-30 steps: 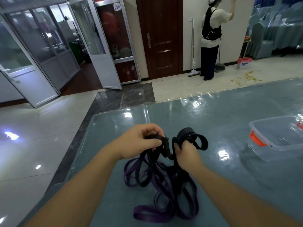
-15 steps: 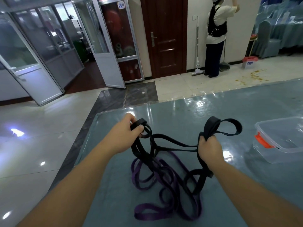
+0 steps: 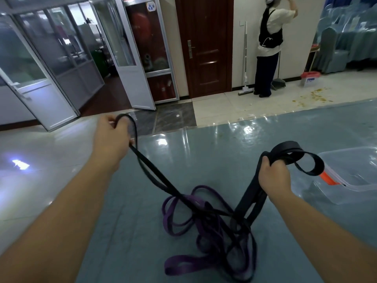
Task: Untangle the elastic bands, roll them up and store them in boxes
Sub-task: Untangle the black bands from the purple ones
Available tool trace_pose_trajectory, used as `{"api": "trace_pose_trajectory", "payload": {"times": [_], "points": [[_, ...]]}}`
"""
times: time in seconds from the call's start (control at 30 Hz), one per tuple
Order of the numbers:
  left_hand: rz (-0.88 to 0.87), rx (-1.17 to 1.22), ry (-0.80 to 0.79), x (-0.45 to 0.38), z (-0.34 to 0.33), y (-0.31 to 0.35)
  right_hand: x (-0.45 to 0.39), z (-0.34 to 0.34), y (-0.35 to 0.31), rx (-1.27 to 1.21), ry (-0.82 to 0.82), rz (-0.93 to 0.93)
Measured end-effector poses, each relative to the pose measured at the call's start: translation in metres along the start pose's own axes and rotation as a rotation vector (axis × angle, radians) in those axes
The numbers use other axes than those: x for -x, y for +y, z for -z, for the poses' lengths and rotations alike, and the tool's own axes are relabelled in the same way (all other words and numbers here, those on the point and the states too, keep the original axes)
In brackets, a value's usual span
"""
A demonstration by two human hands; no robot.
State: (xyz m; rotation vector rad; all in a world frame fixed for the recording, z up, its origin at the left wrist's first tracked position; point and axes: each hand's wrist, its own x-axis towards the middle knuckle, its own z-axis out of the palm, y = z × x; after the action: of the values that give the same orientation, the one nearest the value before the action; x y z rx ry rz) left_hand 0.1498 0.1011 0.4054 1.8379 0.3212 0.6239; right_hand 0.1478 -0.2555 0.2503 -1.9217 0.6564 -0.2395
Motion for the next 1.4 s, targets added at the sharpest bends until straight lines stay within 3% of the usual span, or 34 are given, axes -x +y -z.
{"api": "trace_pose_trajectory", "payload": {"times": [0.1,0.2,0.4,0.57,0.67,0.8,0.87,1.03,1.2,1.27,1.4], "points": [[-0.05,0.168,0.04,-0.005,0.009,0.012,-0.001,0.004,-0.001,-0.003,-0.032,0.035],[-0.118,0.178,-0.016,-0.004,0.005,0.035,0.004,-0.001,-0.008,-0.086,-0.135,0.087],[-0.096,0.066,-0.364,0.021,-0.036,0.078,0.039,-0.014,-0.058,-0.216,-0.3,0.249],[-0.043,0.203,-0.561,0.057,-0.08,0.098,0.071,-0.015,-0.097,-0.278,-0.532,0.474],[0.001,0.267,-0.641,0.072,-0.096,0.105,0.078,-0.017,-0.106,-0.309,-0.593,0.473],[-0.076,0.153,-0.674,0.075,-0.096,0.082,0.073,-0.01,-0.108,-0.358,-0.549,0.432],[-0.027,0.175,-0.693,0.079,-0.088,0.053,0.066,0.0,-0.109,-0.397,-0.514,0.387],[0.063,-0.092,-1.102,0.112,-0.093,-0.045,0.057,0.022,-0.125,-0.538,-0.472,0.323],[-0.031,-0.134,-0.885,0.118,-0.116,-0.058,0.059,0.03,-0.137,-0.603,-0.516,0.357],[-0.068,-0.161,-0.872,0.109,-0.113,-0.051,0.057,0.037,-0.138,-0.639,-0.514,0.347],[0.112,0.063,-0.607,0.078,-0.097,-0.029,0.042,0.052,-0.125,-0.455,-0.488,0.373]]}}
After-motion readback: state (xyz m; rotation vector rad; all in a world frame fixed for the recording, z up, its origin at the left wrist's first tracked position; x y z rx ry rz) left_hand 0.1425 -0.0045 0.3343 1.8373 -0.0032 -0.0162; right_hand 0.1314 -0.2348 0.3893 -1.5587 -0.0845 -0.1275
